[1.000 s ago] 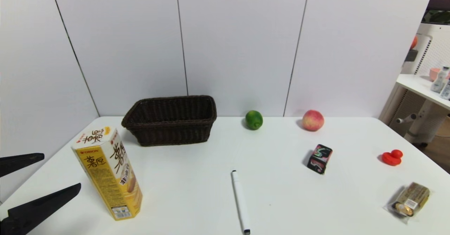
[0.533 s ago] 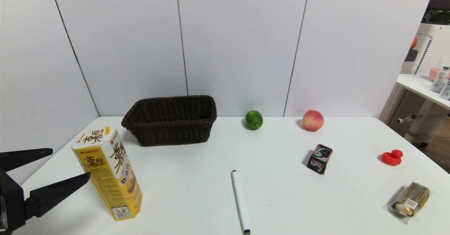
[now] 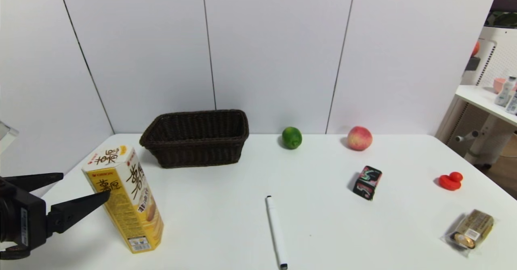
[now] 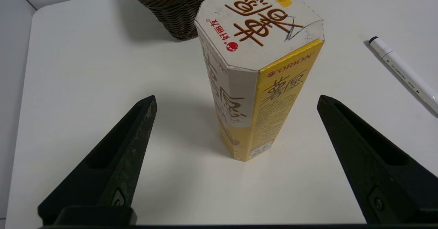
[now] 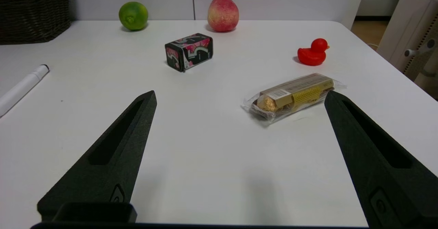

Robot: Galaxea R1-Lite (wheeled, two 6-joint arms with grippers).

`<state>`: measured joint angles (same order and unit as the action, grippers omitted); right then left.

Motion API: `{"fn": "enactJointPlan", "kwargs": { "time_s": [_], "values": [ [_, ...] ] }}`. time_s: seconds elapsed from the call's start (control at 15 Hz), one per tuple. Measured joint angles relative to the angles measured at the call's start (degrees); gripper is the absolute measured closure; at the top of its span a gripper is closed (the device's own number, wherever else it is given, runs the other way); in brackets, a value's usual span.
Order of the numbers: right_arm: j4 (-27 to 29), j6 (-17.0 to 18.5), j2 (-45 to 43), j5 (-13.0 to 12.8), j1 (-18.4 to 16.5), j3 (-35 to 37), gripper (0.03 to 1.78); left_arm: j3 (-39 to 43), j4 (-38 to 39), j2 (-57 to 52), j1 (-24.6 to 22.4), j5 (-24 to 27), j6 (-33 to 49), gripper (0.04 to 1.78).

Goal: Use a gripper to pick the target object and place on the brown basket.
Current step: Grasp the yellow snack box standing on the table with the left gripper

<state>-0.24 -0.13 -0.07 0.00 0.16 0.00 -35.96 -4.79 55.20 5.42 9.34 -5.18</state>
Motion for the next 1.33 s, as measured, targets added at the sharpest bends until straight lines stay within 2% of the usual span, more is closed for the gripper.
{"fn": "enactJointPlan", "kwargs": {
  "time_s": [0.13, 0.47, 0.67, 1.2, 1.33],
  "values": [
    [0.0, 0.0, 0.0, 0.0, 0.0, 0.0, 0.12, -0.1, 0.4, 0.3, 4.2, -5.1, 3.3, 0.13],
    [0.0, 0.0, 0.0, 0.0, 0.0, 0.0, 0.12, 0.0, 6.9, 3.5, 12.5, -15.7, 10.0, 0.13],
    [0.0, 0.0, 0.0, 0.0, 0.0, 0.0, 0.12, 0.6, 12.6, 7.4, 14.6, -17.7, 12.1, 0.13],
    [0.0, 0.0, 0.0, 0.0, 0.0, 0.0, 0.12, 5.5, 22.1, 13.9, 15.0, -20.1, 13.6, 0.13],
    [0.0, 0.0, 0.0, 0.0, 0.0, 0.0, 0.12, 5.9, 22.4, 14.2, 15.1, -20.6, 13.6, 0.43]
  ]
}}
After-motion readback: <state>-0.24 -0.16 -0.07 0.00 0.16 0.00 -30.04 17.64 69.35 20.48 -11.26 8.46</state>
